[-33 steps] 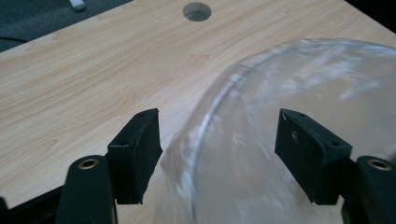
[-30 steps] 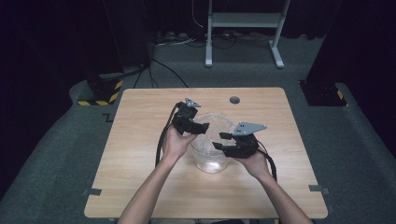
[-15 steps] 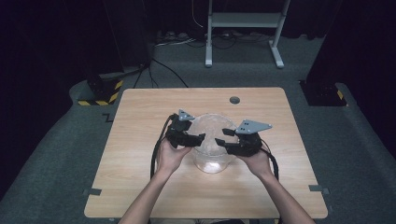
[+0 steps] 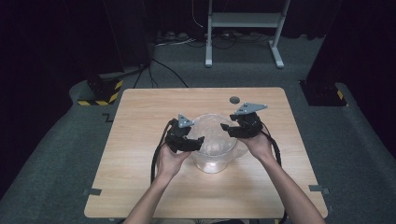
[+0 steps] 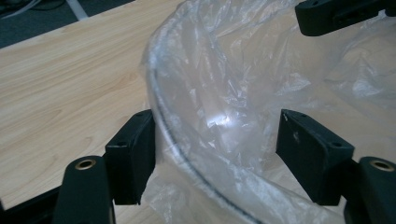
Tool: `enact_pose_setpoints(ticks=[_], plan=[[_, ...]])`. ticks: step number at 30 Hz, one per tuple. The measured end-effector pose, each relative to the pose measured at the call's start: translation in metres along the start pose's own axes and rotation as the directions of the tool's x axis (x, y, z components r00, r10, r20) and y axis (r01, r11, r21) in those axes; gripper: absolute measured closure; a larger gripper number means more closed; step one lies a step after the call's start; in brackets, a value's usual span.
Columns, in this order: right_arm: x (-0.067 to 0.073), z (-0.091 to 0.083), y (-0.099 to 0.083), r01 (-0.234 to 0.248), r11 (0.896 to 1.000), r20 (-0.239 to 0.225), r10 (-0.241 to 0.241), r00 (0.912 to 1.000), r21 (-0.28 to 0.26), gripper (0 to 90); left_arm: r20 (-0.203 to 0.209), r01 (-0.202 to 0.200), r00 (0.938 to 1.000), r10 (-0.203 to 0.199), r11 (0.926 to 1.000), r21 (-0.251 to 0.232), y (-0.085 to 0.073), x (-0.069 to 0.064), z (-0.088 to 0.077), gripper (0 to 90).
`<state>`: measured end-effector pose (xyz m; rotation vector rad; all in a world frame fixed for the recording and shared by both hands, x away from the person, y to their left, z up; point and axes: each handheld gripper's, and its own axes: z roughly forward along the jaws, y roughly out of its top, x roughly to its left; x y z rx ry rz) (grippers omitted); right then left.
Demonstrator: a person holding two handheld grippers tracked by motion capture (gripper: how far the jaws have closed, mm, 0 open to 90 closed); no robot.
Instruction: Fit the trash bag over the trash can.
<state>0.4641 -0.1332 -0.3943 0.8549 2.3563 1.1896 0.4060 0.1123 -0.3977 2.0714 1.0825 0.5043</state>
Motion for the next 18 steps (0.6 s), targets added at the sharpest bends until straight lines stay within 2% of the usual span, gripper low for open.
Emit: enact_pose_setpoints(ticks=[1, 4, 5, 6, 8, 12, 14, 16, 18], plan=[[-0.001, 0.002, 0.000, 0.000, 1.000, 0.003, 0.000, 1.0000, 0.010, 44.6, -0.018, -0.016, 0.9997, 0.016, 0.9998, 0.007, 0.000, -0.001, 0.001, 30.5], [-0.009, 0.008, 0.000, -0.029, 0.999, 0.008, 0.028, 0.9996, 0.043, 44.6, -0.037, -0.043, 0.9983, 0.045, 0.9986, 0.031, -0.001, -0.004, 0.005, 31.0], [-0.018, 0.011, -0.002, -0.053, 0.996, 0.024, 0.052, 0.9984, 0.065, 44.4, -0.039, -0.042, 0.9983, 0.043, 0.9986, 0.031, -0.002, -0.004, 0.006, 31.4], [-0.021, 0.012, -0.003, -0.064, 0.996, 0.027, 0.062, 0.9977, 0.070, 43.2, -0.035, -0.038, 0.9986, 0.039, 0.9988, 0.032, -0.002, -0.004, 0.007, 31.6], [-0.026, 0.012, -0.003, -0.097, 0.993, 0.015, 0.096, 0.9953, 0.061, 42.3, -0.025, -0.022, 0.9994, 0.022, 0.9994, 0.027, -0.003, -0.002, 0.008, 31.9], [-0.022, 0.012, -0.002, -0.078, 0.995, 0.028, 0.076, 0.9967, 0.065, 43.5, -0.024, -0.029, 0.9993, 0.030, 0.9992, 0.027, -0.002, -0.003, 0.008, 32.3], [-0.013, 0.012, -0.001, -0.011, 0.997, 0.038, 0.008, 0.9993, 0.075, 44.5, -0.010, -0.022, 0.9997, 0.022, 0.9996, 0.017, -0.003, -0.002, 0.007, 31.4], [-0.017, 0.011, -0.001, -0.041, 0.997, 0.030, 0.039, 0.9988, 0.064, 43.6, -0.011, -0.018, 0.9998, 0.018, 0.9998, 0.005, -0.002, -0.002, 0.005, 31.4], [-0.020, 0.008, -0.003, -0.075, 0.996, 0.015, 0.075, 0.9971, 0.038, 43.2, -0.023, -0.012, 0.9997, 0.011, 0.9994, -0.032, 0.002, 0.002, -0.002, 31.0]])
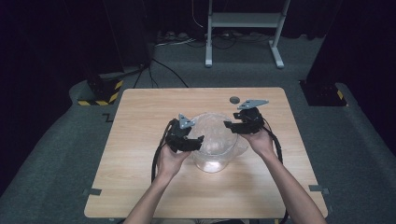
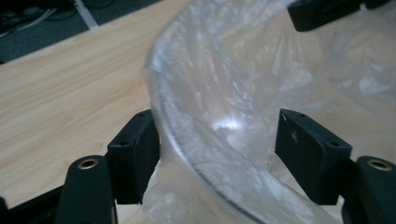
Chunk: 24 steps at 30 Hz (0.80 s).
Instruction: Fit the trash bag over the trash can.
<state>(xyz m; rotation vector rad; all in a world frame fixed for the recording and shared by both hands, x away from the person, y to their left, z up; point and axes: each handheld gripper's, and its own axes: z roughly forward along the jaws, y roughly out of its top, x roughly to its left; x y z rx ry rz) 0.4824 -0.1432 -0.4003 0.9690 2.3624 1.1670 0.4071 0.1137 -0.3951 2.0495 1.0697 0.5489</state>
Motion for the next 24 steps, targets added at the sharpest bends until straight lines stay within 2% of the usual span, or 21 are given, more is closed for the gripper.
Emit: enact_pose_setpoints(ticks=[2, 5, 6, 8, 10, 12, 14, 16, 17, 19, 21, 22, 24], plan=[[0.002, -0.005, -0.002, -0.002, 1.000, -0.004, 0.002, 1.0000, -0.026, 43.2, -0.003, 0.017, 0.9999, -0.017, 0.9998, -0.006, 0.004, 0.003, -0.001, 30.3], [0.011, -0.015, -0.003, 0.030, 0.997, 0.011, -0.030, 0.9995, -0.064, 43.1, 0.000, 0.021, 0.9998, -0.021, 0.9998, 0.005, 0.010, 0.008, 0.002, 27.3], [0.014, -0.019, -0.003, 0.043, 0.996, 0.016, -0.042, 0.9990, -0.078, 42.9, 0.025, 0.045, 0.9987, -0.046, 0.9988, 0.016, 0.014, 0.012, 0.005, 26.4], [0.019, -0.028, -0.003, 0.059, 0.993, 0.016, -0.057, 0.9982, -0.106, 42.9, 0.026, 0.049, 0.9984, -0.050, 0.9986, 0.021, 0.016, 0.014, 0.007, 23.7], [0.022, -0.033, -0.003, 0.065, 0.990, 0.013, -0.064, 0.9979, -0.125, 43.0, 0.039, 0.059, 0.9974, -0.060, 0.9979, 0.026, 0.018, 0.016, 0.010, 21.8], [0.031, -0.042, -0.004, 0.088, 0.984, -0.014, -0.091, 0.9958, -0.157, 43.4, 0.039, 0.058, 0.9975, -0.059, 0.9979, 0.029, 0.022, 0.017, 0.014, 20.9], [0.038, -0.045, -0.006, 0.103, 0.981, -0.031, -0.110, 0.9935, -0.163, 43.6, 0.036, 0.052, 0.9979, -0.054, 0.9978, 0.042, 0.025, 0.019, 0.019, 19.7], [0.047, -0.044, -0.012, 0.127, 0.980, -0.069, -0.139, 0.9879, -0.154, 43.8, 0.029, 0.052, 0.9981, -0.054, 0.9964, 0.067, 0.030, 0.020, 0.027, 19.1], [0.047, -0.044, -0.012, 0.127, 0.980, -0.069, -0.139, 0.9879, -0.154, 43.8, 0.029, 0.052, 0.9981, -0.054, 0.9964, 0.067, 0.030, 0.020, 0.027, 18.9], [0.054, -0.040, -0.017, 0.141, 0.979, -0.107, -0.157, 0.9818, -0.144, 43.9, 0.020, 0.056, 0.9981, -0.058, 0.9945, 0.088, 0.030, 0.023, 0.035, 19.5], [0.056, -0.039, -0.019, 0.143, 0.980, -0.116, -0.159, 0.9804, -0.142, 44.0, 0.011, 0.063, 0.9979, -0.064, 0.9935, 0.095, 0.030, 0.024, 0.038, 19.4], [0.057, -0.037, -0.020, 0.146, 0.980, -0.124, -0.163, 0.9788, -0.139, 44.0, 0.013, 0.078, 0.9967, -0.080, 0.9921, 0.098, 0.031, 0.026, 0.040, 20.3], [0.057, -0.032, -0.025, 0.142, 0.983, -0.145, -0.159, 0.9766, -0.119, 44.1, -0.008, 0.101, 0.9949, -0.101, 0.9901, 0.097, 0.032, 0.030, 0.042, 21.6]])
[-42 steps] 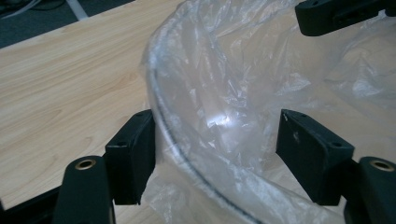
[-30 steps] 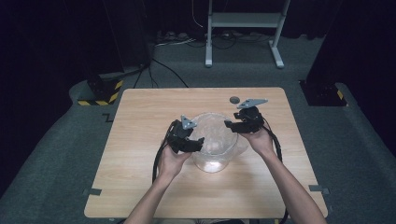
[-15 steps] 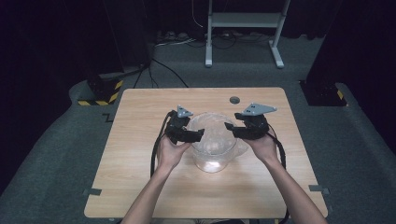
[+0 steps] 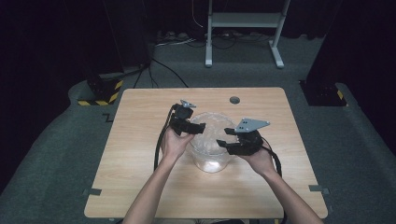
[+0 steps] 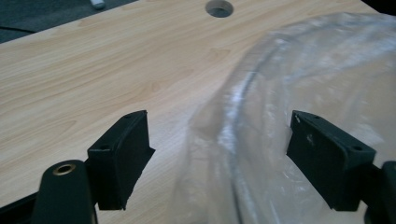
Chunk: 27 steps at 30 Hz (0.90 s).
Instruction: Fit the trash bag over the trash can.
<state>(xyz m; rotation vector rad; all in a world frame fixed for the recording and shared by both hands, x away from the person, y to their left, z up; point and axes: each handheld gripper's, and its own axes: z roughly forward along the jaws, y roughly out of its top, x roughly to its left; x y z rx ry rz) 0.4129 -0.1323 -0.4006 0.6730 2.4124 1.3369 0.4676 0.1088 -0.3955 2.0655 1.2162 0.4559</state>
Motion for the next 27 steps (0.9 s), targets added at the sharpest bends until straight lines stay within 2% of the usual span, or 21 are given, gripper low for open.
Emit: enact_pose_setpoints(ticks=[1, 6, 10, 11, 14, 15, 16, 17, 21, 23, 25, 27], plan=[[0.000, 0.001, -0.001, 0.001, 1.000, -0.004, -0.001, 1.0000, 0.003, 44.2, -0.019, 0.011, 0.9998, -0.011, 0.9999, 0.002, 0.002, 0.002, 0.001, 22.1], [-0.001, 0.001, -0.007, -0.020, 1.000, -0.021, 0.020, 0.9996, -0.002, 44.7, -0.055, 0.032, 0.9980, -0.032, 0.9994, 0.009, 0.008, 0.007, 0.006, 24.6], [-0.001, 0.001, -0.007, -0.021, 1.000, -0.021, 0.021, 0.9996, -0.004, 44.9, -0.035, 0.059, 0.9977, -0.058, 0.9978, 0.028, 0.011, 0.011, 0.011, 22.8], [-0.001, 0.001, -0.007, -0.022, 1.000, -0.022, 0.022, 0.9995, -0.004, 45.0, -0.036, 0.059, 0.9977, -0.058, 0.9979, 0.028, 0.010, 0.010, 0.011, 22.6], [-0.001, 0.001, -0.007, -0.020, 1.000, -0.022, 0.020, 0.9995, -0.005, 45.0, -0.054, 0.023, 0.9983, -0.023, 0.9997, -0.006, 0.007, 0.006, 0.004, 23.7], [-0.001, 0.001, -0.007, -0.022, 1.000, -0.021, 0.022, 0.9995, -0.009, 44.9, -0.024, 0.019, 0.9995, -0.020, 0.9990, -0.042, 0.003, 0.004, -0.006, 23.6], [-0.001, 0.001, -0.007, -0.022, 1.000, -0.021, 0.022, 0.9995, -0.009, 44.9, -0.024, 0.019, 0.9995, -0.020, 0.9990, -0.042, 0.003, 0.004, -0.006, 23.6], [-0.001, 0.001, -0.008, -0.023, 1.000, -0.020, 0.023, 0.9995, -0.012, 44.7, -0.009, 0.014, 0.9998, -0.015, 0.9972, -0.074, -0.001, 0.003, -0.017, 23.6], [0.001, 0.004, -0.006, -0.011, 1.000, 0.001, 0.011, 0.9999, -0.011, 44.6, 0.033, 0.003, 0.9994, 0.002, 0.9908, -0.135, -0.011, 0.002, -0.038, 24.4], [0.001, 0.005, -0.006, -0.008, 1.000, -0.001, 0.008, 1.0000, -0.008, 44.8, 0.045, 0.001, 0.9990, 0.006, 0.9888, -0.149, -0.015, 0.002, -0.041, 24.9], [0.002, 0.006, -0.006, -0.007, 1.000, 0.000, 0.007, 1.0000, -0.006, 45.1, 0.087, 0.001, 0.9961, 0.015, 0.9843, -0.177, -0.027, -0.001, -0.048, 25.4], [0.002, 0.007, -0.006, -0.006, 1.000, 0.000, 0.006, 1.0000, -0.006, 45.3, 0.093, -0.005, 0.9954, 0.022, 0.9834, -0.182, -0.030, -0.002, -0.049, 25.8]])
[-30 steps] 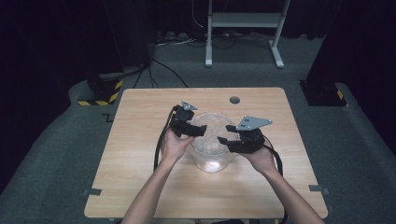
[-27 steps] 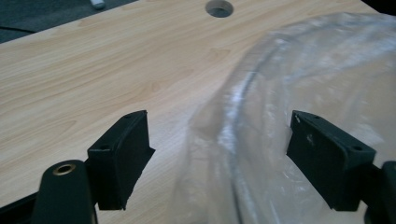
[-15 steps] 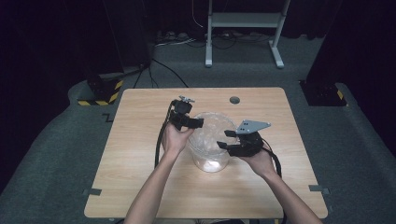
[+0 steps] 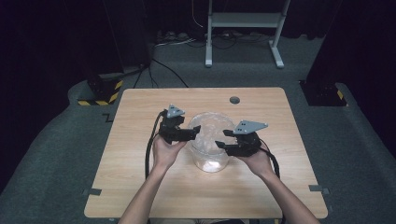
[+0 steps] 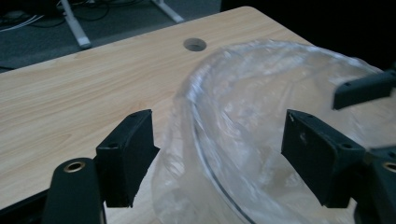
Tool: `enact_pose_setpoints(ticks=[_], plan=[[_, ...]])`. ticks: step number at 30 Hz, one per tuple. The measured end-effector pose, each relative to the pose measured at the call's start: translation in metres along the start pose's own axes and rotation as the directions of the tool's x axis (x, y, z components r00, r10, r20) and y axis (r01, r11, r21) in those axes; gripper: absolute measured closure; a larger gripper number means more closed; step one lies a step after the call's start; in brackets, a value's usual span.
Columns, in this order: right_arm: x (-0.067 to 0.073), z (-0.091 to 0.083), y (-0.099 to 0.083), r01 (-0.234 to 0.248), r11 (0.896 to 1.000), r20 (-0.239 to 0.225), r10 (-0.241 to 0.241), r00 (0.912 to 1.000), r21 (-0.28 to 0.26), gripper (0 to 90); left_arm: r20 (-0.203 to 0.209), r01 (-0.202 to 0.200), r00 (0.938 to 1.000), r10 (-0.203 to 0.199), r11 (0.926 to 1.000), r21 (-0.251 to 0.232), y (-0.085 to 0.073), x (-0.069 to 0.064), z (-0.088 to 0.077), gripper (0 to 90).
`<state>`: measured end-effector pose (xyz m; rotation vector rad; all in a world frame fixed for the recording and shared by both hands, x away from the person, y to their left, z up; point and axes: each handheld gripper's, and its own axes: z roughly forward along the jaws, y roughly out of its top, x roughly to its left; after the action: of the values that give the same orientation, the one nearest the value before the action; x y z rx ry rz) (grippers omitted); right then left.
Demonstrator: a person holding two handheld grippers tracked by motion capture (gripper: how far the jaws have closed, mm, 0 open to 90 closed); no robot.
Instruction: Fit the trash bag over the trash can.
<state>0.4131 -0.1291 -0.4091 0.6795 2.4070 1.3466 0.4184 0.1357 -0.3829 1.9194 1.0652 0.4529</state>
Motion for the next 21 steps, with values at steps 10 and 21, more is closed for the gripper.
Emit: enact_pose_setpoints(ticks=[10, 21], plan=[[0.002, 0.009, -0.002, -0.018, 1.000, -0.022, 0.018, 0.9996, 0.007, 44.9, -0.001, -0.007, 1.0000, 0.007, 0.9994, 0.034, -0.023, -0.005, 0.006, 30.7], [-0.018, 0.004, 0.023, -0.053, 0.999, 0.083, 0.053, 0.9951, -0.004, 42.5, 0.007, -0.006, 1.0000, 0.006, 0.9995, 0.030, -0.028, -0.010, 0.012, 31.6]])
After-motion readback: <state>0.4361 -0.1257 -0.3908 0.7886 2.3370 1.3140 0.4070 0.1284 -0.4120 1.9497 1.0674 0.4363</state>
